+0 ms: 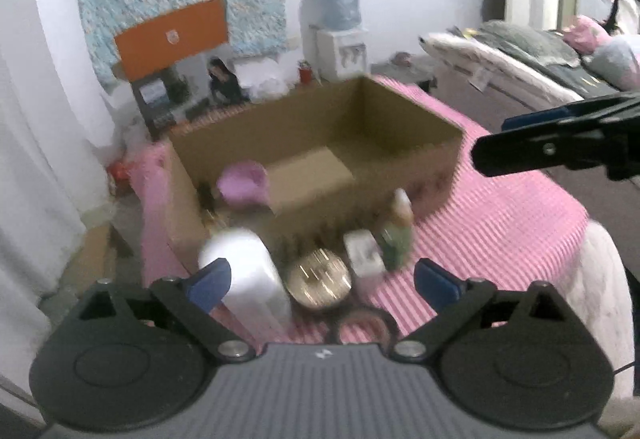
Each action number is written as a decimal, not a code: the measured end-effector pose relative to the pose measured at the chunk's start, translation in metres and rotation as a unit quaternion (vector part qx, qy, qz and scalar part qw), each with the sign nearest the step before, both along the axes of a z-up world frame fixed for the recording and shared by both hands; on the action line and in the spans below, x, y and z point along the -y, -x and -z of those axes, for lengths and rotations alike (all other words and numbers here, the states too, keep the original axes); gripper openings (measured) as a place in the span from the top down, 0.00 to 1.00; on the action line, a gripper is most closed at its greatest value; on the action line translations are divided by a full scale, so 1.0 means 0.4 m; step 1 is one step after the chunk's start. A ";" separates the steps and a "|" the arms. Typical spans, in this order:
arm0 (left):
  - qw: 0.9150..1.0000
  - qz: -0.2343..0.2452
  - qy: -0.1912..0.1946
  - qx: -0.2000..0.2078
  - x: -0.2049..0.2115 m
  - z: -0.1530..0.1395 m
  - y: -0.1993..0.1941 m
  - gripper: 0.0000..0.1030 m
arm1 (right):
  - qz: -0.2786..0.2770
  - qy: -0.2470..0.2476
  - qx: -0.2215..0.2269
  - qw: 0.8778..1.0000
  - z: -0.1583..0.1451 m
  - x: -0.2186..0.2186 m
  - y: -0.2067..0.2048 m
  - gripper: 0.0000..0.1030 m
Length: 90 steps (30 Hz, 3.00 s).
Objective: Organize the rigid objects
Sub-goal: 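Move the right gripper back to the black tape roll, then close the right gripper on the rim of the black tape roll, then lift the black tape roll with the right gripper toward the box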
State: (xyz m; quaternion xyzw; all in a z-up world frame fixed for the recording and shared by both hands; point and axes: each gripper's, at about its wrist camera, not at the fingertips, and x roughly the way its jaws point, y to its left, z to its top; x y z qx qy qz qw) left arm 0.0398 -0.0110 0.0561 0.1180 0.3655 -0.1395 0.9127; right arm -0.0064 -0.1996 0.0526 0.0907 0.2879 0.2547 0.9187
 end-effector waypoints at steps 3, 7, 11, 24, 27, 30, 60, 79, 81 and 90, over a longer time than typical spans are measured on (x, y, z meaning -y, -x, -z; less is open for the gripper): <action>1.000 0.010 -0.001 -0.025 0.015 0.078 0.019 0.04 | 0.001 0.001 -0.038 0.999 0.077 -0.015 0.014 0.13; 0.999 0.011 -0.015 -0.037 0.035 0.151 0.025 0.04 | -0.007 0.001 -0.074 0.997 0.155 -0.048 0.003 0.13; 0.998 0.007 -0.027 -0.053 0.048 0.202 0.015 0.05 | -0.016 0.008 -0.109 0.994 0.212 -0.094 -0.046 0.15; 0.993 -0.042 -0.033 -0.103 0.048 0.251 -0.029 0.25 | -0.051 0.038 -0.169 0.984 0.297 -0.183 -0.137 0.53; 0.993 -0.043 -0.030 -0.106 0.055 0.251 -0.039 0.29 | -0.056 0.046 -0.177 0.982 0.309 -0.194 -0.148 0.60; 0.993 -0.044 -0.027 -0.109 0.058 0.248 -0.048 0.33 | -0.059 0.049 -0.186 0.979 0.321 -0.201 -0.158 0.70; 0.993 -0.010 -0.016 -0.120 0.142 0.258 -0.063 0.39 | -0.032 0.047 -0.193 0.980 0.318 -0.102 -0.144 0.82; 0.990 -0.050 -0.032 -0.129 0.113 0.229 -0.057 0.16 | -0.048 0.054 -0.193 0.978 0.337 -0.123 -0.160 0.77; 0.989 -0.051 -0.041 -0.129 0.118 0.228 -0.055 0.15 | -0.050 0.057 -0.191 0.979 0.338 -0.125 -0.161 0.77; 0.987 -0.063 -0.065 -0.135 0.122 0.232 -0.055 0.13 | -0.053 0.054 -0.192 0.979 0.342 -0.125 -0.163 0.74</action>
